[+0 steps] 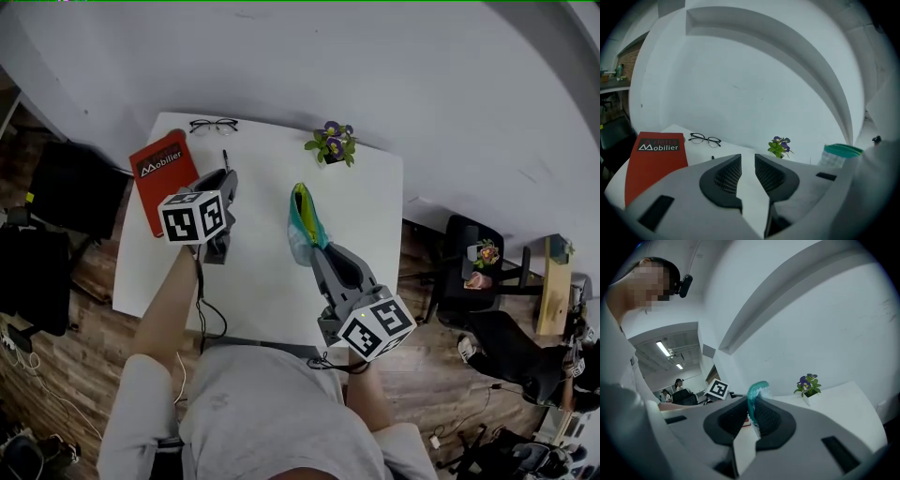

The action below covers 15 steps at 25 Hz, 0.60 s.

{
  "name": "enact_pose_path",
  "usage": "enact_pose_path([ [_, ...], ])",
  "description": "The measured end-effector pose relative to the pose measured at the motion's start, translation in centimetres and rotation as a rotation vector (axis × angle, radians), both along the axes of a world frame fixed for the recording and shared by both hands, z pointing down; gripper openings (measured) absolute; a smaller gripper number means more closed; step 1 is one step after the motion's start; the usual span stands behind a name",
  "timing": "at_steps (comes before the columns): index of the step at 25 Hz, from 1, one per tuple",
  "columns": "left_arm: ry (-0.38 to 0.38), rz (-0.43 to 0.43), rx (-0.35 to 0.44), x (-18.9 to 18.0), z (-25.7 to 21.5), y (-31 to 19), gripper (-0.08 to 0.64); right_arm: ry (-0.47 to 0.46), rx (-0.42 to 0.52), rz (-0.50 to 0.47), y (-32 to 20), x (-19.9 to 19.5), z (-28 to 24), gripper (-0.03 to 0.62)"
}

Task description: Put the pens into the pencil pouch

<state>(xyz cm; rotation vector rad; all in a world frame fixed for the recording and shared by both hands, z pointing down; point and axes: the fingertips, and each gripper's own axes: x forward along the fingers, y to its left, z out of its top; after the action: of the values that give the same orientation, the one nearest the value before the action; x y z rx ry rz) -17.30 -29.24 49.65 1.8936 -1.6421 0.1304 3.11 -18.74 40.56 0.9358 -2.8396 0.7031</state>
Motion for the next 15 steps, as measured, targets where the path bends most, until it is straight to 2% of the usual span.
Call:
enact_pose_path([
  [4,0.009,-0.035,-0.078,-0.8,2.0,-3.0,0.109,0.005,-0.018,0.012,-1.0,0.8,0.5,0.061],
  [10,-0.085,-0.125,-0.214,-3.6,6.6,-6.6,0.12,0.016,-0.042,0.005,-3.0,1.3,1.4,0.061],
  [15,-0.182,-0.144,-0.297,-5.0,9.4,-8.9,0.129,0.022,-0.082,0.016,-4.5,1.8,2.3,0.061],
])
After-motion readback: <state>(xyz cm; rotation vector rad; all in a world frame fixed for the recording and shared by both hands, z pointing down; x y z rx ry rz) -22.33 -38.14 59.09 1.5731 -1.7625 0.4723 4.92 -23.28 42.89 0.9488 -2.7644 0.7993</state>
